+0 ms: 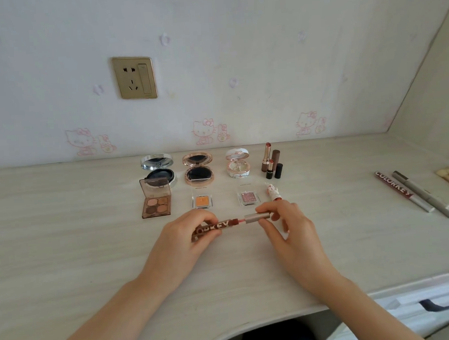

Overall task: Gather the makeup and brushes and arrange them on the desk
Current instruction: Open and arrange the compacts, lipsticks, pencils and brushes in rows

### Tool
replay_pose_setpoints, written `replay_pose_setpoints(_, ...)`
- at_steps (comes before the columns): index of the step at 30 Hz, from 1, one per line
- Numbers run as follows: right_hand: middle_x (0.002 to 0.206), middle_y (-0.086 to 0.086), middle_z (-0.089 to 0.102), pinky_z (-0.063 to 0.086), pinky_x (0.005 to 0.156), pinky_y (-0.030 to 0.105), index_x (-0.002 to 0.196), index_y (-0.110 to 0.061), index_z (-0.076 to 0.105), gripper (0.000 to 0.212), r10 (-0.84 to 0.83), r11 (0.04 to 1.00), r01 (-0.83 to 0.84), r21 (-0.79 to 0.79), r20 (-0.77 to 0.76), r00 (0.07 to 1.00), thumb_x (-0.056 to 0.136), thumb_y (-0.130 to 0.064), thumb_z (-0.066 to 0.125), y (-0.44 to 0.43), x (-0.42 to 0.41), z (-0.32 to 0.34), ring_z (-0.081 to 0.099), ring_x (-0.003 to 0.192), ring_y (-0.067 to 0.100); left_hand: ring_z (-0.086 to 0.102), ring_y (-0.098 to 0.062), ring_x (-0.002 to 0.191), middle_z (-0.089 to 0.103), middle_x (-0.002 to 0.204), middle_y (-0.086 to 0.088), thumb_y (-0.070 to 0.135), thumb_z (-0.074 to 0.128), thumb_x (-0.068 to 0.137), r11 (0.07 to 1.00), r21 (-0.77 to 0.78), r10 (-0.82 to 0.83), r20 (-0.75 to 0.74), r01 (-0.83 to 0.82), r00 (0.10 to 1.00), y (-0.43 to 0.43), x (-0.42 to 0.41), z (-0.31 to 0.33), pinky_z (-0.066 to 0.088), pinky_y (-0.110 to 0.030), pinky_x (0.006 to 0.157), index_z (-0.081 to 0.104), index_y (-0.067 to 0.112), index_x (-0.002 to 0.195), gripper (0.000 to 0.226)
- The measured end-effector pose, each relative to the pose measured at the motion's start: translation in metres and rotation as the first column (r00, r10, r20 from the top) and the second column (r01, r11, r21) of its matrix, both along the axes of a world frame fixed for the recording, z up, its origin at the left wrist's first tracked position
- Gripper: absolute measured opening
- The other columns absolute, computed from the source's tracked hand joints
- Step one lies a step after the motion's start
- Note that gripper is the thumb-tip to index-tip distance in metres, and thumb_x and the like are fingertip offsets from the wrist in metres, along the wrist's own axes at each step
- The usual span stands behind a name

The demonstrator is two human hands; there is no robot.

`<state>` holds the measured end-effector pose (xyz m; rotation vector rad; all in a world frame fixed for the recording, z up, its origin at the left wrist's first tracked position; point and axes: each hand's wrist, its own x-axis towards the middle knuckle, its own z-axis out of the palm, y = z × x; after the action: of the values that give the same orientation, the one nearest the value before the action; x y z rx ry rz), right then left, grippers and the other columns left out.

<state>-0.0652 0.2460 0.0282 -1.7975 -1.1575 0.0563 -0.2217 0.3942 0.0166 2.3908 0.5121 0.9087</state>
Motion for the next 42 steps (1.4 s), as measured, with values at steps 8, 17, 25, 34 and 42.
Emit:
replay_pose_setpoints(8, 0.079, -0.017, 0.062, 0.044, 0.065, 0.016, 0.091, -0.033, 0.068, 0.025, 0.01, 0.998, 0.009, 0.059, -0.32, 0.947, 0.085, -0.009, 0.066, -0.005, 0.014, 0.011, 0.054, 0.072, 0.005, 0.059, -0.004, 0.082, 0.062, 0.086, 0.018, 0.018, 0.075, 0.081, 1.0, 0.0, -0.01, -0.002, 0.01, 1.0, -0.002, 0.0, 0.0, 0.046, -0.016, 0.07, 0.064, 0.027, 0.092, 0.018)
replay_pose_setpoints(17, 0.083, -0.001, 0.067, 0.044, 0.058, 0.012, 0.094, -0.025, 0.072, 0.022, 0.041, 0.991, 0.025, 0.13, -0.481, 0.875, 0.088, -0.007, 0.061, -0.012, 0.034, 0.034, 0.054, 0.071, 0.006, 0.062, 0.004, 0.091, 0.063, 0.096, 0.025, 0.003, 0.068, 0.081, 0.998, 0.006, -0.067, -0.033, 0.067, 0.997, -0.014, 0.007, 0.006, 0.044, -0.007, 0.081, 0.058, 0.039, 0.106, 0.045)
replay_pose_setpoints(25, 0.088, -0.001, 0.067, 0.043, 0.069, 0.025, 0.097, -0.023, 0.072, 0.019, -0.034, 0.994, 0.081, 0.066, -0.528, 0.849, 0.088, -0.011, 0.059, -0.015, 0.073, 0.054, 0.055, 0.078, 0.01, 0.051, 0.001, 0.087, 0.053, 0.09, 0.017, 0.038, 0.056, 0.085, 0.957, 0.216, -0.17, -0.126, 0.194, 0.977, -0.044, 0.036, 0.017, 0.045, -0.024, 0.074, 0.051, 0.035, 0.107, 0.023)
replay_pose_setpoints(34, 0.083, -0.002, 0.064, 0.042, 0.067, 0.024, 0.098, -0.022, 0.072, 0.018, -0.1, 0.993, 0.122, 0.003, -0.547, 0.831, 0.089, -0.014, 0.058, -0.009, 0.112, 0.053, 0.054, 0.078, 0.013, 0.045, -0.007, 0.105, 0.059, 0.102, 0.014, 0.047, 0.053, 0.088, 0.907, 0.316, -0.23, -0.185, 0.28, 0.955, -0.081, 0.083, 0.011, 0.046, -0.027, 0.086, 0.057, 0.03, 0.119, 0.036)
replay_pose_setpoints(42, 0.081, -0.002, 0.064, 0.042, 0.067, 0.021, 0.097, -0.022, 0.071, 0.014, -0.155, 0.988, 0.132, -0.082, -0.462, 0.873, 0.09, -0.018, 0.061, -0.004, 0.136, 0.048, 0.052, 0.075, 0.012, 0.031, -0.008, 0.119, 0.058, 0.12, 0.018, 0.068, 0.056, 0.076, 0.89, 0.279, -0.267, -0.322, 0.36, 0.908, -0.087, 0.108, 0.003, 0.032, -0.026, 0.102, 0.047, 0.032, 0.136, 0.07)
